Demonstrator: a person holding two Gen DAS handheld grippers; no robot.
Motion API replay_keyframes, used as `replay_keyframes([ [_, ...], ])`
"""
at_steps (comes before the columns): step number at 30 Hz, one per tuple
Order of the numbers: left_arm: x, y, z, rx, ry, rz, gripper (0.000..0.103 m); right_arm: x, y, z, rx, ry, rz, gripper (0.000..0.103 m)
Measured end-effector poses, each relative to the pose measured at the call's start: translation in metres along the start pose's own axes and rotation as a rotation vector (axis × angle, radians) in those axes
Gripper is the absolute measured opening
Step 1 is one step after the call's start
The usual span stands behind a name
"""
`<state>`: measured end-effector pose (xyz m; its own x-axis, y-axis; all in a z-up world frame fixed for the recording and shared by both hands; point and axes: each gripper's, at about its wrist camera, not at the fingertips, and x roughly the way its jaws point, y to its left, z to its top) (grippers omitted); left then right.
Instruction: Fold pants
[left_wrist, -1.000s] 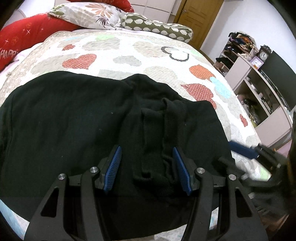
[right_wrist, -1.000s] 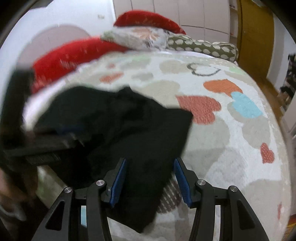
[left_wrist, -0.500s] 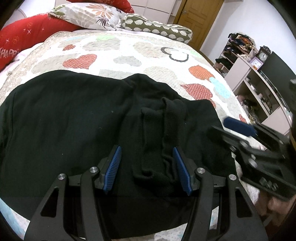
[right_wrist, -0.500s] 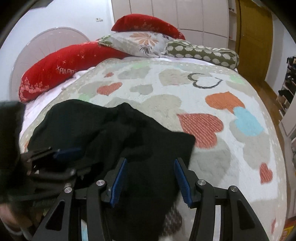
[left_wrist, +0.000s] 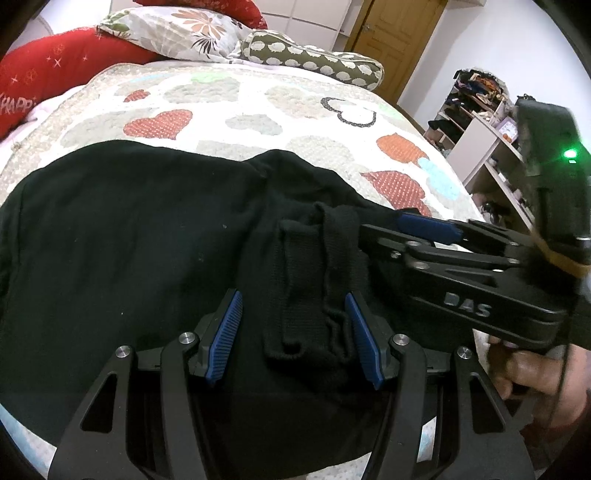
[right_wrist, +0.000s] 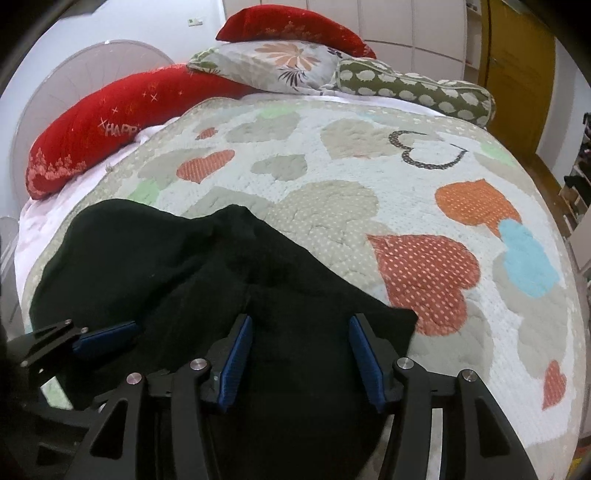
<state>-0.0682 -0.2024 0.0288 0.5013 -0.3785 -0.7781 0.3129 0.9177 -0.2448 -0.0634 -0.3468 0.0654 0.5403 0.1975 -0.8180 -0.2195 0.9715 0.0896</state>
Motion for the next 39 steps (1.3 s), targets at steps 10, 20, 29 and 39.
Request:
replay_keyframes([
  [10,-0.010,0.008,-0.004,-0.052,-0.007,-0.035,0.058,-0.033,-0.007,-0.030,0.071,-0.027,0.033,0.053],
  [20,-0.042,0.023,-0.010,-0.086,-0.038,-0.009,0.058,-0.041,0.001,-0.038,0.073,-0.019,0.062,0.055],
  [29,-0.062,0.050,-0.013,-0.151,-0.069,0.034,0.058,-0.029,0.034,-0.009,0.004,0.000,0.101,0.061],
  [39,-0.070,0.072,-0.021,-0.215,-0.090,0.063,0.074,-0.029,0.068,0.011,-0.077,-0.008,0.158,0.069],
])
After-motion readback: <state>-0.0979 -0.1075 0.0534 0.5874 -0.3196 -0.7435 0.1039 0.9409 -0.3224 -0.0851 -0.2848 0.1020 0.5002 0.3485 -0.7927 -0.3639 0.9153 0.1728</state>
